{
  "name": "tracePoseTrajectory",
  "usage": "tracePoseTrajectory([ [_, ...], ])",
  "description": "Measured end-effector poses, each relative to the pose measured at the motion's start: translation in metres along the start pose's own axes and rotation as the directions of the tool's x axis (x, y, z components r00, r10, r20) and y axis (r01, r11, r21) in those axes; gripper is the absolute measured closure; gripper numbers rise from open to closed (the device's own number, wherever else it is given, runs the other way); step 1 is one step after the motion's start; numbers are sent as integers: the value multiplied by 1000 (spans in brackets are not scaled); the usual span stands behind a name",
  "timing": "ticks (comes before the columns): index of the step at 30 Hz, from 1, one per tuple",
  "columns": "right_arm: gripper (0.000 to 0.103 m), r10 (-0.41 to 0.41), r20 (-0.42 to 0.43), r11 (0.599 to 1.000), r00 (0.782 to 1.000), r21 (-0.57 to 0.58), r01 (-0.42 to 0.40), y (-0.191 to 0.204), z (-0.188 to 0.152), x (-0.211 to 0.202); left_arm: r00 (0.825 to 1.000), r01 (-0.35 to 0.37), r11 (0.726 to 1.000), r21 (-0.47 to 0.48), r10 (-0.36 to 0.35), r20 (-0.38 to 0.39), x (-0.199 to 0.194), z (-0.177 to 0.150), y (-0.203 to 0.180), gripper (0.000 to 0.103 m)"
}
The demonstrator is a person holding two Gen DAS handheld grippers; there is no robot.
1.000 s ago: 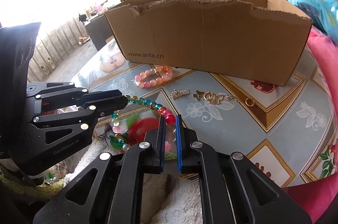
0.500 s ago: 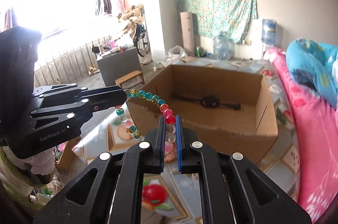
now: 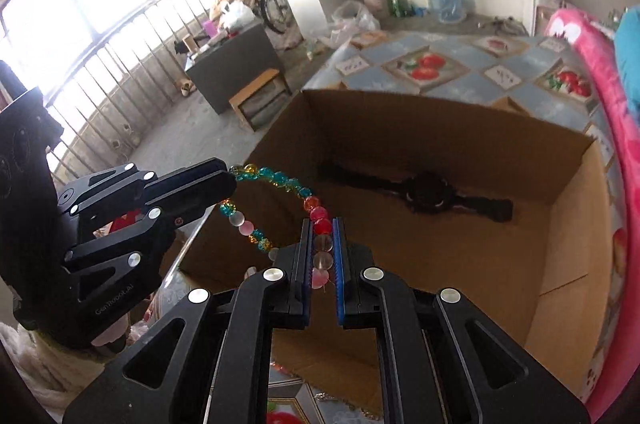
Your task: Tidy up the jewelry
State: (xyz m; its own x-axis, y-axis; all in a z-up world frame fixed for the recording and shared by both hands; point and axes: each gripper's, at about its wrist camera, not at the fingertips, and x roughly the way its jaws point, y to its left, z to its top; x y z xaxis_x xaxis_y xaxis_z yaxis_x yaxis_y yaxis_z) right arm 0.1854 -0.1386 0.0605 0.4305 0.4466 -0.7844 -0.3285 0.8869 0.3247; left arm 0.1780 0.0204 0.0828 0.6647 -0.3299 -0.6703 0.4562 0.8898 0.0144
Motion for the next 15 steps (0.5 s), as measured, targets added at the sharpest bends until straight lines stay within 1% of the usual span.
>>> tracePoseTrajectory([
  [1,96,8,-47,1000,999,15,-8,-5,3,15,1000,2,1000,-4,-2,-24,8,-2,3,93],
  [4,95,5,-132,999,991,46,1,-5,8,39,998,-10,1000,7,11,-69,23,-5,8,93],
  [5,91,8,-151,998,989,61,1,-8,10,46,997,-20,1000,6,20,-79,28,-6,9,92],
  [6,90,7,-158,997,987,74,5,-9,12,49,996,-27,1000,3,27,-83,31,-6,10,87],
  [7,90,5,-161,997,987,78,8,-10,13,52,996,-31,1000,-2,31,-78,33,-7,12,85],
  [9,90,-4,-130,997,992,81,15,-13,19,41,998,-40,999,-20,39,-57,30,-7,16,84],
  [11,90,-11,-81,997,997,79,18,-13,20,23,999,-42,998,-38,41,-21,22,-6,20,84],
  [13,89,-14,-15,997,1000,75,15,-15,16,1,999,-47,998,-53,48,22,9,-7,23,80],
  [15,85,-48,56,997,997,63,44,-18,11,-25,997,-58,996,-73,62,55,-4,-8,27,75],
])
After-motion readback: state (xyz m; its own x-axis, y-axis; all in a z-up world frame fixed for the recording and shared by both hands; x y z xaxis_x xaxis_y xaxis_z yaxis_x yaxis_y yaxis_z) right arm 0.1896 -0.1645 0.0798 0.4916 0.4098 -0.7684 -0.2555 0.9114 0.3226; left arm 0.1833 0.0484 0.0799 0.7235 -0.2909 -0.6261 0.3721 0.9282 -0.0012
